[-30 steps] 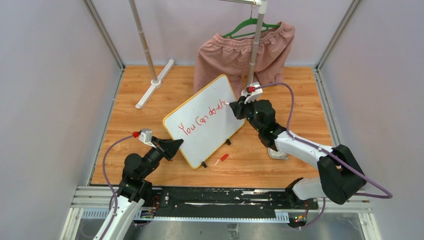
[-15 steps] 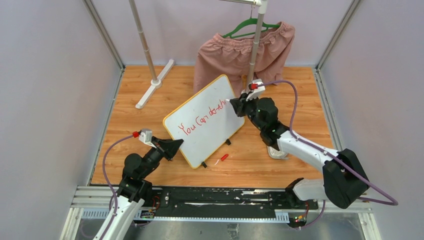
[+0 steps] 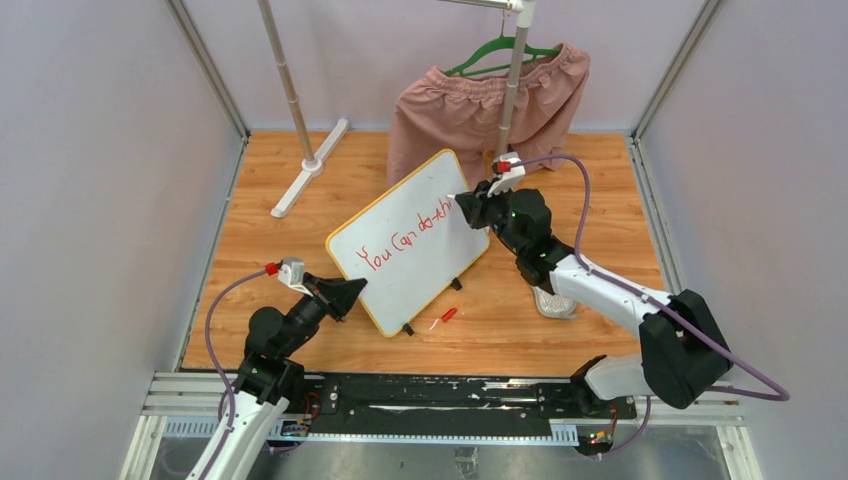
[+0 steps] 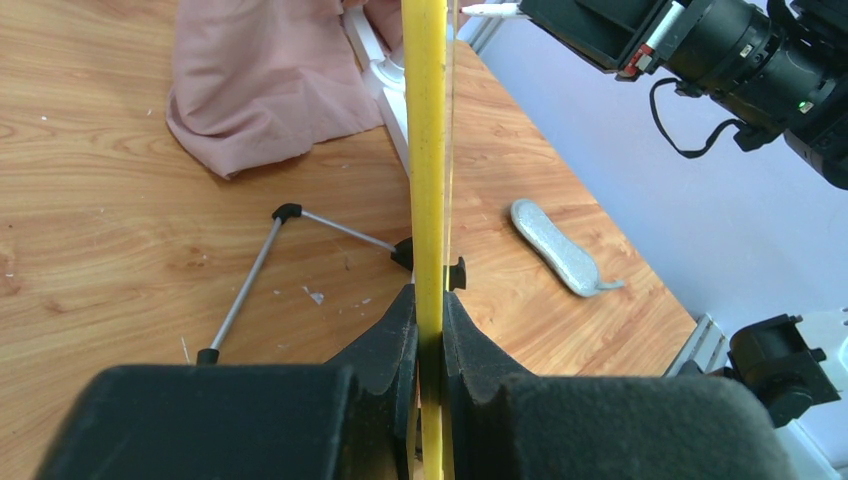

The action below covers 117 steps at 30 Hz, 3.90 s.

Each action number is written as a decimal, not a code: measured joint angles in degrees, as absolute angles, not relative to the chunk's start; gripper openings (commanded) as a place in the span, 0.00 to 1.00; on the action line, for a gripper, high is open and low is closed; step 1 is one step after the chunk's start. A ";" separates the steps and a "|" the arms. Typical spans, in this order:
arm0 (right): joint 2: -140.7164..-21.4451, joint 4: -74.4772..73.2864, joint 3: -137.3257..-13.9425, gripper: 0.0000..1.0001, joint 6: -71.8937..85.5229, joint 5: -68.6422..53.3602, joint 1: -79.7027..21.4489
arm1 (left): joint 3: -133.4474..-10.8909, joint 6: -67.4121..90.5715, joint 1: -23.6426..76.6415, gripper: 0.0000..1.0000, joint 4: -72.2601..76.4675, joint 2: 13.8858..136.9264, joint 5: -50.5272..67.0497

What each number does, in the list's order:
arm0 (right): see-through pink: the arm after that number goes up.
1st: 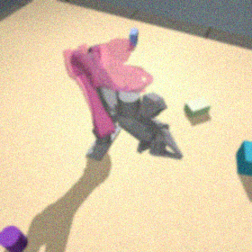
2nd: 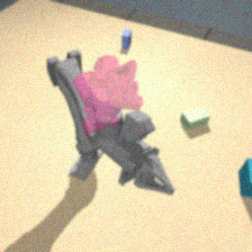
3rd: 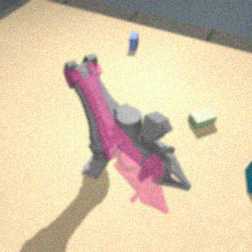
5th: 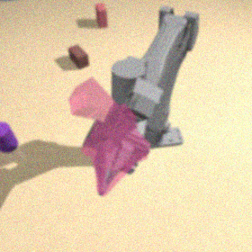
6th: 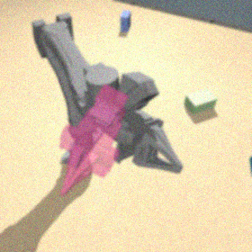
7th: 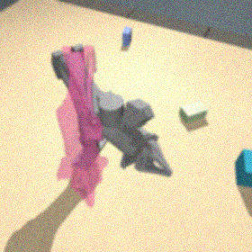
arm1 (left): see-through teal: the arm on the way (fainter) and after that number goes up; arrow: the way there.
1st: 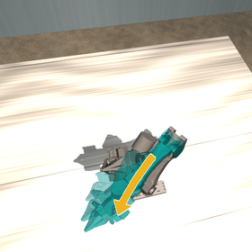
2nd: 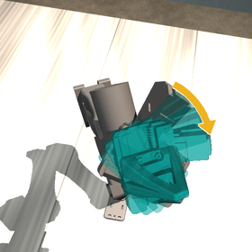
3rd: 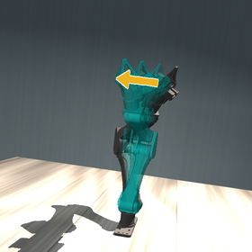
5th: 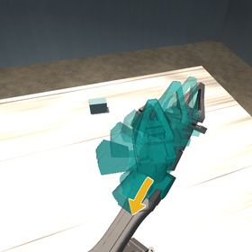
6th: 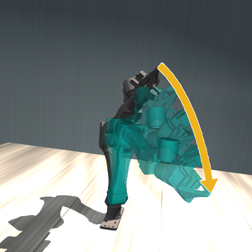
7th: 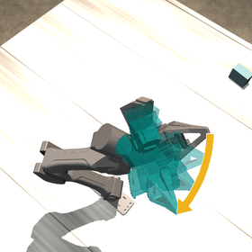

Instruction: Write a sentence on the whiteboard

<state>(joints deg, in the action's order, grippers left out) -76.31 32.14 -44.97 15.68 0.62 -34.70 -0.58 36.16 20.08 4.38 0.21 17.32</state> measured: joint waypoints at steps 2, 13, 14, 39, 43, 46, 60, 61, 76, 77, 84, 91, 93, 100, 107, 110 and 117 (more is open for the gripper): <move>-76.79 32.05 -45.30 0.00 15.68 0.12 -34.70 | -0.58 36.16 20.08 0.00 4.40 0.21 17.32; -77.62 32.08 -45.47 0.00 15.68 -0.38 -34.70 | -0.58 36.16 20.08 0.00 4.38 0.21 17.30; -77.62 32.08 -45.47 0.00 15.68 -0.38 -34.63 | -0.58 36.16 20.08 0.00 4.38 0.21 17.30; -73.95 31.73 -43.57 0.00 16.69 1.74 -32.77 | -0.58 36.16 20.08 0.00 4.40 0.21 17.32; -74.85 31.64 -43.57 0.00 16.82 1.78 -32.40 | -0.58 36.16 20.08 0.00 4.40 0.21 17.32; -75.59 31.46 -43.59 0.00 16.86 1.78 -32.16 | -0.58 36.14 20.08 0.00 4.40 0.21 17.32; -76.90 31.44 -43.64 0.00 17.04 1.74 -30.96 | -0.58 36.14 20.08 0.00 4.40 0.21 17.32; -76.97 31.53 -43.64 0.00 17.06 1.74 -30.96 | -0.58 36.14 20.08 0.00 4.40 0.21 17.32; -79.29 31.90 -46.04 0.00 17.17 0.58 -30.87 | -0.58 36.18 20.08 0.00 4.38 0.21 17.30; -79.44 31.92 -46.28 0.00 17.17 0.25 -30.83 | -0.58 36.18 20.08 0.00 4.38 0.21 17.28; -79.68 32.67 -46.57 0.00 17.26 -1.15 -30.76 | -0.58 36.18 20.08 0.00 4.38 0.21 17.26; -79.68 33.32 -46.54 0.00 17.26 -1.50 -31.68 | -0.58 36.18 20.08 0.00 4.38 0.21 17.26; -79.68 33.45 -46.52 0.00 17.26 -1.50 -31.92 | -0.58 36.21 20.08 0.00 4.36 0.21 17.23; -78.59 34.30 -43.90 0.00 17.76 -1.45 -32.27 | -0.58 36.21 20.08 0.00 4.38 0.21 17.26; -77.62 34.11 -41.71 0.00 17.82 -0.99 -32.27 | -0.58 36.18 20.08 0.00 4.38 0.21 17.28; -77.60 33.61 -41.67 0.00 17.82 0.19 -32.27 | -0.58 36.18 20.08 0.00 4.38 0.21 17.28; -77.60 31.57 -41.71 0.00 17.82 2.52 -32.23 | -0.58 36.21 20.08 0.00 4.38 0.21 17.28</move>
<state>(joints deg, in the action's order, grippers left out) -77.60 31.57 -41.71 17.82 2.52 -32.23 -0.58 36.21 20.08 4.38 0.21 17.28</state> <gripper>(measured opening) 0.146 0.130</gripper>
